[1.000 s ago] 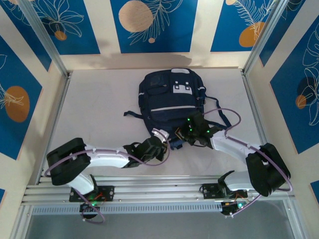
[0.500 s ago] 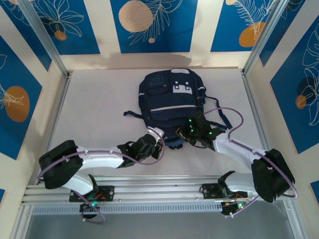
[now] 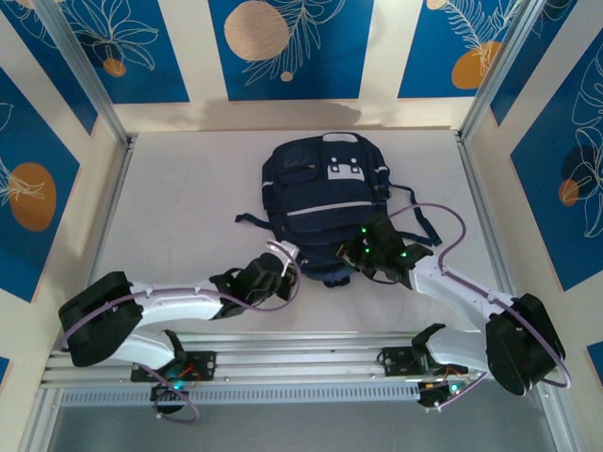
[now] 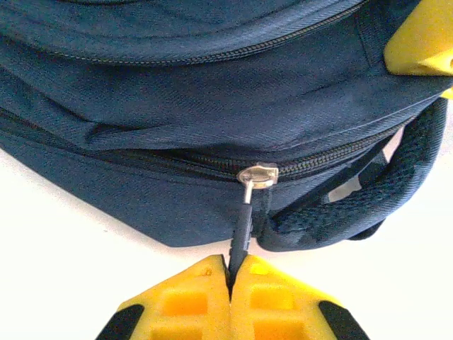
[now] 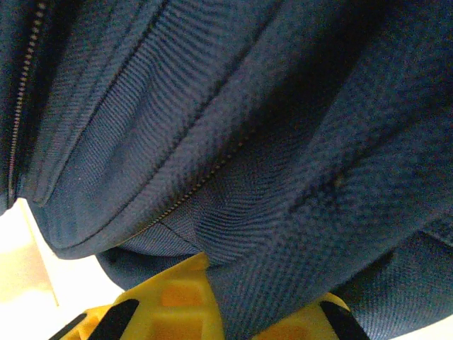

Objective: Pack the student bag

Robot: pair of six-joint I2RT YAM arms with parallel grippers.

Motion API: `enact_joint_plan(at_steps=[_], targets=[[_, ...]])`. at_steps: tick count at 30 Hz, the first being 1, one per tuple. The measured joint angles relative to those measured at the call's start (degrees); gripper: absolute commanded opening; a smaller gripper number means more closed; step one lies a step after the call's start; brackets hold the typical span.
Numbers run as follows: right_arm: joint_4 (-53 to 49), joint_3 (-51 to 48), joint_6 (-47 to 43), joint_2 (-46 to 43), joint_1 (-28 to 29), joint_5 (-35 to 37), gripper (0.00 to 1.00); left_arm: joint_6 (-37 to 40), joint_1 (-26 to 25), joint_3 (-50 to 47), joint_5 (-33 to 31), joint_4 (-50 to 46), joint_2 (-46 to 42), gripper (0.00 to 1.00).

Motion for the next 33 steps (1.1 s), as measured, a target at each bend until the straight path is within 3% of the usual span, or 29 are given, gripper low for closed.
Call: enact_joint_plan(at_steps=[33], targets=[[-8.0, -5.9, -5.2, -13.2, -8.5, -3.8, 0.0, -1.1, 6.3, -2.3, 0.1, -4.0, -2.1, 0.0]])
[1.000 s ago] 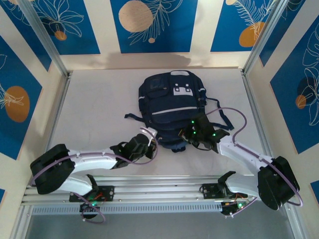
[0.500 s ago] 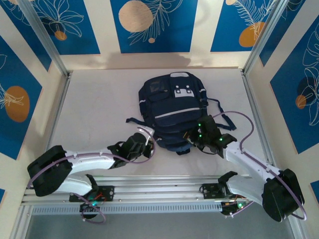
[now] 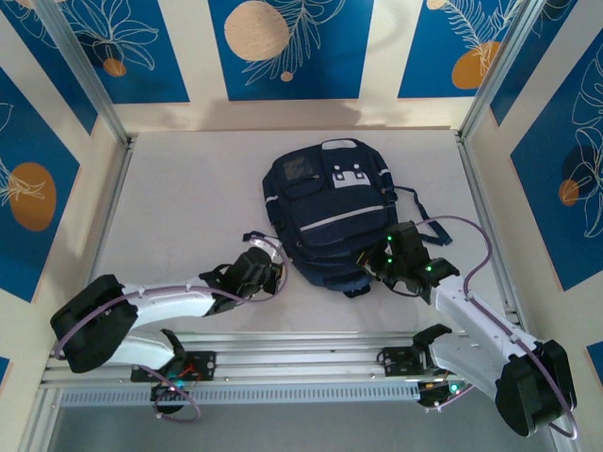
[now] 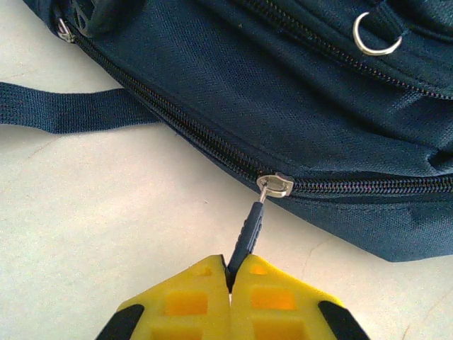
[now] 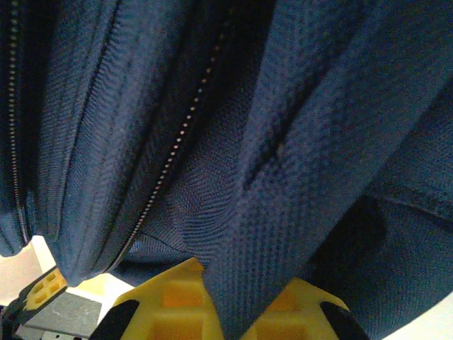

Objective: Pack the student bag

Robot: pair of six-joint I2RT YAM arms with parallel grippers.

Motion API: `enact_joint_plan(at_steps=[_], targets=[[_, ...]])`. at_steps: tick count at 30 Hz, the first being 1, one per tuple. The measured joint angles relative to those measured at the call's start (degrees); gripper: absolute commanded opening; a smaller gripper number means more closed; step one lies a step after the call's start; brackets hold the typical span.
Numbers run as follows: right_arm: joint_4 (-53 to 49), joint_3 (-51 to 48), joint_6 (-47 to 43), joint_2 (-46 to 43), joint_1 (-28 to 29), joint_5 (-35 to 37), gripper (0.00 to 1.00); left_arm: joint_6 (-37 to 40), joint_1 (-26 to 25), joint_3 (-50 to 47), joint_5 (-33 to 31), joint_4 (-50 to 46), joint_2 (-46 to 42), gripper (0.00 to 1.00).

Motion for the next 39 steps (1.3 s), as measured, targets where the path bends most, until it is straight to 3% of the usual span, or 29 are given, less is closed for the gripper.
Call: enact_joint_plan(at_steps=[22, 37, 39], targets=[[-2.6, -0.1, -4.9, -1.5, -2.9, -3.3, 0.0, 0.1, 4.7, 0.3, 0.4, -0.6, 0.2, 0.0], [-5.4, -0.2, -7.4, -2.8, -5.1, -3.5, 0.0, 0.9, 10.0, 0.9, -2.5, -0.8, 6.7, 0.0], [-5.4, -0.3, -7.7, -2.8, -5.1, -3.9, 0.04, 1.0, 10.2, 1.9, -1.9, -0.7, 7.5, 0.0]])
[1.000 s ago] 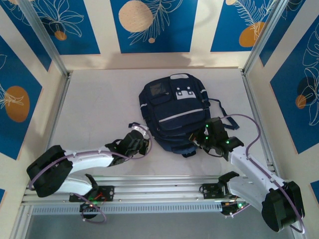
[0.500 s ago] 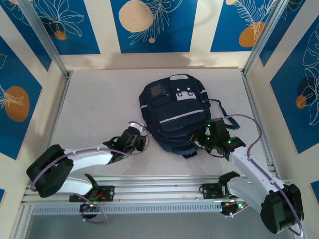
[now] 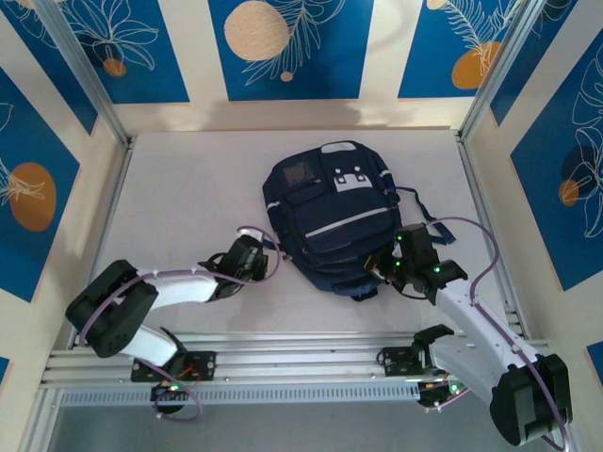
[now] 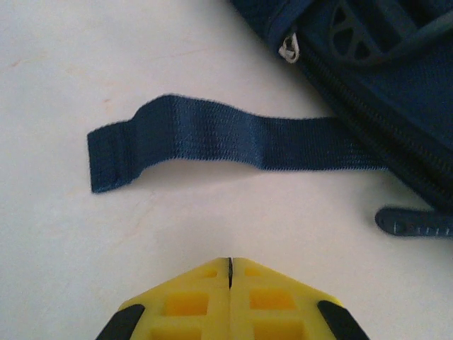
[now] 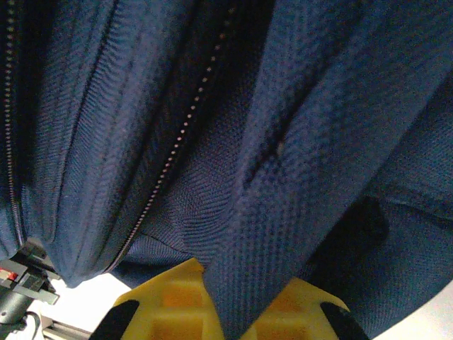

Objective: Pack the student bag

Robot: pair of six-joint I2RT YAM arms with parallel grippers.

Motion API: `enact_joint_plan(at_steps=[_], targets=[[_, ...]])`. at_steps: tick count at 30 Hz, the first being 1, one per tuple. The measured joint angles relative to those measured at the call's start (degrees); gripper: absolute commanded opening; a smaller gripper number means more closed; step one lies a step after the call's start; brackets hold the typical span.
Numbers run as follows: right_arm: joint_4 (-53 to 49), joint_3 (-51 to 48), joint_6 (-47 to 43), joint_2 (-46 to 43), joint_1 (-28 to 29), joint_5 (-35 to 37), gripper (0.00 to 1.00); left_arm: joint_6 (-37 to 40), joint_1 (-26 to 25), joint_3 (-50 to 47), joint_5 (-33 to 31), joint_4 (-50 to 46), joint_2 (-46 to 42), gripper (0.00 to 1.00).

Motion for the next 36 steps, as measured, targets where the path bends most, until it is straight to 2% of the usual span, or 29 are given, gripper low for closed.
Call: enact_joint_plan(at_steps=[2, 5, 7, 12, 14, 21, 28, 34, 36], targets=[[0.2, -0.2, -0.4, -0.1, -0.2, -0.5, 0.12, 0.2, 0.0, 0.5, 2.0, 0.5, 0.1, 0.0], [0.1, -0.3, -1.6, -0.9, -0.2, -1.1, 0.19, 1.3, 0.0, 0.0, 6.4, 2.2, -0.4, 0.17], [-0.4, -0.3, -2.3, -1.6, -0.2, -1.3, 0.2, 2.6, 0.1, -1.4, 9.1, 3.9, -1.9, 0.3], [-1.0, -0.3, -3.2, -1.9, -0.4, -1.6, 0.21, 8.2, 0.1, -5.9, 14.4, 8.0, -6.0, 0.49], [-1.0, -0.3, -3.3, -1.9, -0.6, -1.8, 0.21, 11.0, 0.1, -7.2, 15.3, 9.7, -6.7, 0.53], [-0.8, -0.6, -3.2, -1.7, -1.2, -2.5, 0.21, 17.1, -0.6, -7.6, 15.7, 16.2, -1.4, 0.57], [0.4, -1.3, -3.2, -0.7, -1.9, -4.0, 0.21, 21.5, -2.8, -4.6, 13.0, 19.7, 6.6, 0.49], [1.6, -2.0, -3.2, 0.1, -2.8, -5.3, 0.2, 23.0, -3.6, -1.2, 11.8, 21.5, 11.1, 0.5], [1.8, -2.2, -3.2, 0.2, -3.0, -5.7, 0.2, 23.1, -3.7, -0.2, 11.0, 21.7, 12.3, 0.45]])
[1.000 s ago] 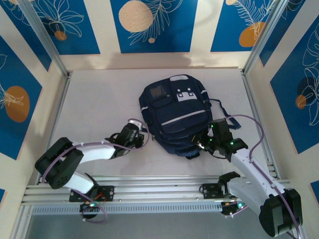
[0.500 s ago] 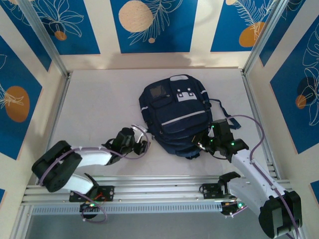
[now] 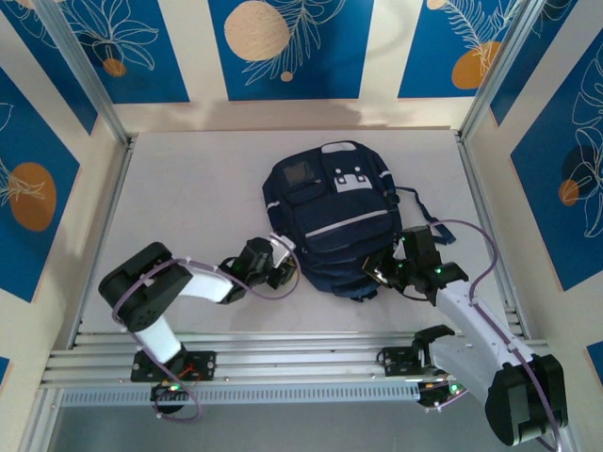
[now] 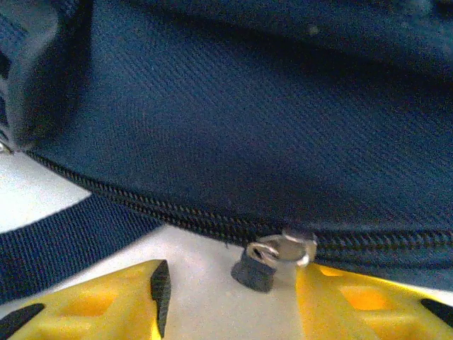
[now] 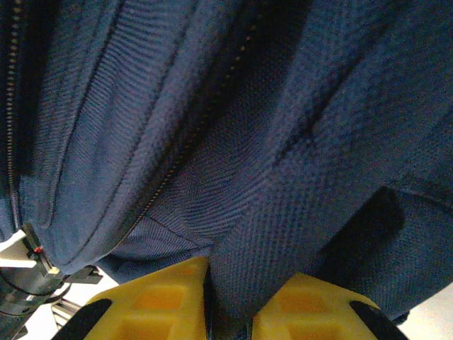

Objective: Pack the student bag

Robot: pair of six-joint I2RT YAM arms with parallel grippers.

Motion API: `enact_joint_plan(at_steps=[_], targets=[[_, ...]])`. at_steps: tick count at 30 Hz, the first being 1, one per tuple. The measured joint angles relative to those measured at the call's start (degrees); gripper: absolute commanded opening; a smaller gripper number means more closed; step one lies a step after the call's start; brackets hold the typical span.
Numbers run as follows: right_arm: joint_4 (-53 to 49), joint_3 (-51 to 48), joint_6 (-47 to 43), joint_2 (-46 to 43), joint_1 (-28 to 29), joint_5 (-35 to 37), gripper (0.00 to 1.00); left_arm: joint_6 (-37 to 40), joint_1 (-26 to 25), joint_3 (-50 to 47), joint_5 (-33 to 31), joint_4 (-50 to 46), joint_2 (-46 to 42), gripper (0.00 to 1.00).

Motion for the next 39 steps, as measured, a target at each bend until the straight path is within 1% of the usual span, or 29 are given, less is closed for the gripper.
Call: enact_joint_plan(at_steps=[2, 4, 5, 7, 9, 11, 14, 18, 24, 31, 35, 39], targets=[[0.3, -0.2, 0.0, 0.0, -0.2, -0.4, 0.2, 0.0, -0.1, 0.9, -0.6, 0.1, 0.9, 0.34], [0.4, -0.2, 0.0, 0.0, -0.5, -0.7, 0.2, 0.4, -0.2, 1.7, -1.2, 0.4, 1.7, 0.18], [0.5, -0.2, 0.0, 0.0, -0.6, -0.8, 0.19, 0.5, -0.3, 1.8, -1.2, 0.5, 1.8, 0.13], [0.5, -0.2, 0.0, 0.0, -0.9, -1.0, 0.18, 1.1, -0.7, 1.8, -1.8, 0.5, 1.8, 0.05], [0.6, -0.2, 0.0, 0.0, -1.2, -1.5, 0.17, 1.2, -0.7, 1.8, -2.4, 0.5, 1.8, 0.0], [0.6, -0.2, 0.0, 0.0, -1.5, -1.9, 0.15, 1.4, -0.9, 1.8, -2.8, 0.3, 1.7, 0.0], [0.5, -0.2, 0.0, 0.0, -1.8, -2.0, 0.1, 1.4, -1.1, 1.7, -3.7, -0.2, 1.3, 0.0], [0.4, -0.1, 0.1, 0.0, -2.1, -2.2, 0.0, 1.2, -1.4, 1.3, -6.1, -1.7, 0.0, 0.0], [0.0, 0.2, 0.2, -0.1, -2.1, -2.5, 0.0, 0.8, -2.0, 2.2, -10.7, -4.1, -0.2, 0.0], [-0.7, 0.4, 0.1, -2.0, -3.3, -3.1, 0.0, -0.8, -2.0, 5.8, -18.4, -9.2, -0.1, 0.0], [-0.9, 0.4, -0.1, -2.1, -3.6, -3.4, 0.0, -1.7, -1.7, 8.2, -21.0, -11.9, 0.8, 0.0], [-1.0, 0.4, -0.5, -2.1, -4.2, -3.8, 0.0, -1.9, -1.1, 10.3, -22.3, -13.9, 2.0, 0.0]])
